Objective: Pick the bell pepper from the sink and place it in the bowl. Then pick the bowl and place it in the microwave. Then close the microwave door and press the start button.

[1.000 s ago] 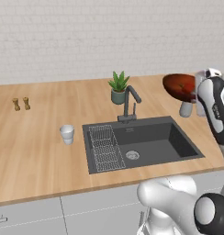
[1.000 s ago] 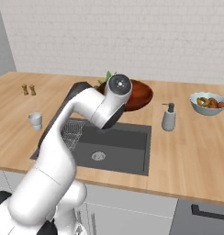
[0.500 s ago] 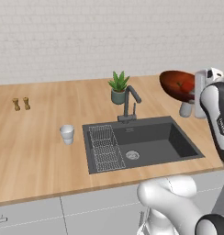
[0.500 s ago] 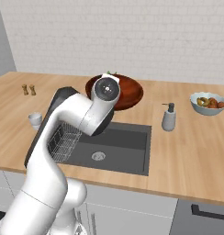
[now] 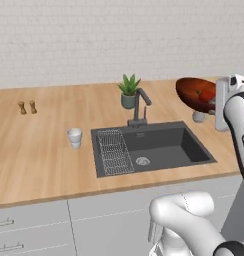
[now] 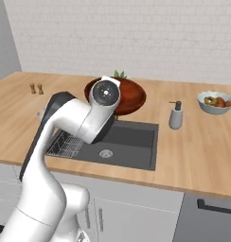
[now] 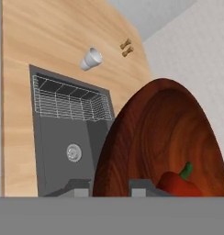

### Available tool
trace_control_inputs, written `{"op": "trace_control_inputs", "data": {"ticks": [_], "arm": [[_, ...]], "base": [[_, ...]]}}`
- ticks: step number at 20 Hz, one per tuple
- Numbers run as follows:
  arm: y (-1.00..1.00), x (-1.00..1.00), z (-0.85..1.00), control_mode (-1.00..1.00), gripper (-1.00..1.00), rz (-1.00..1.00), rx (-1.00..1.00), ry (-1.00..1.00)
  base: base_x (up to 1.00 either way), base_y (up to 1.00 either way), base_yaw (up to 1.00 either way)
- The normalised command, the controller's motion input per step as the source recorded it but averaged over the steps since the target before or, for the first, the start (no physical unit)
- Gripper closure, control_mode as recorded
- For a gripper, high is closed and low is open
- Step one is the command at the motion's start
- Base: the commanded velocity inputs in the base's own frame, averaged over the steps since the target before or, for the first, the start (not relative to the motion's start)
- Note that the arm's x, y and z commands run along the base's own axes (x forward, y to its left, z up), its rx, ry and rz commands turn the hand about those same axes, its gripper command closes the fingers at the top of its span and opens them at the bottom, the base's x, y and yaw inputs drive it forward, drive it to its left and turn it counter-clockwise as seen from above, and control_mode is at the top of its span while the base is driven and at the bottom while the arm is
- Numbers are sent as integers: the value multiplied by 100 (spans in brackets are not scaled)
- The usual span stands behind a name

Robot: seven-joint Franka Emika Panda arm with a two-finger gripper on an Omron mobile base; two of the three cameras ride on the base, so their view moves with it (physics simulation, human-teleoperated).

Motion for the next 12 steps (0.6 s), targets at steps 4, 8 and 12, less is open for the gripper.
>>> {"op": "trace_control_inputs", "data": {"ticks": [4,8,12], "arm": [[0,0,0,100,100,0,0,0],[0,0,0,100,100,0,0,0],[0,0,0,100,100,0,0,0]], "base": [[-65,38,31],[-28,35,73],[0,19,84]]}}
